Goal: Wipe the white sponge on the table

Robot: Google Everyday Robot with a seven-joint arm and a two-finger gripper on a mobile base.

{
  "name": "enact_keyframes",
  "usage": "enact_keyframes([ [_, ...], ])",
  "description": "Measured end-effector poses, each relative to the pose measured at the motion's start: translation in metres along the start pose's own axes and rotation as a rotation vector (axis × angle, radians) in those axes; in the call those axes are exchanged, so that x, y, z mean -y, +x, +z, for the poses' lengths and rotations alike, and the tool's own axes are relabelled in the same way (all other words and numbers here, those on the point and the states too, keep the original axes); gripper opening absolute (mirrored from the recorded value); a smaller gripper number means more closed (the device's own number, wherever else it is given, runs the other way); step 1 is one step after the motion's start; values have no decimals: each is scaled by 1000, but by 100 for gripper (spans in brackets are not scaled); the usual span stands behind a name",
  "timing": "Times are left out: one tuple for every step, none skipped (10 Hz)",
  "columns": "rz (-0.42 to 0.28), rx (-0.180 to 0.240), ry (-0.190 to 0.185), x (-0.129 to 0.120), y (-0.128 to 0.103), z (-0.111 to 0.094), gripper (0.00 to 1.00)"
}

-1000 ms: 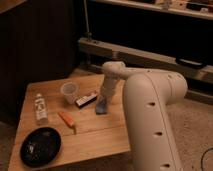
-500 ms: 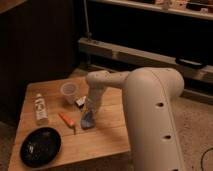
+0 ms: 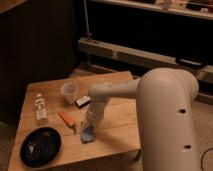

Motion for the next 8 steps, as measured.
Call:
enact_keyframes([
  [46, 2, -9, 21, 13, 1, 0],
  [97, 11, -13, 44, 24, 0, 0],
  [143, 21, -16, 62, 33, -1, 0],
  [196, 36, -17, 82, 42, -4, 0],
  [244, 55, -16, 98, 48, -8, 0],
  [294, 85, -8, 120, 49, -17, 0],
  [335, 112, -6, 134, 43, -28, 0],
  [353, 134, -8, 140, 33, -37, 0],
])
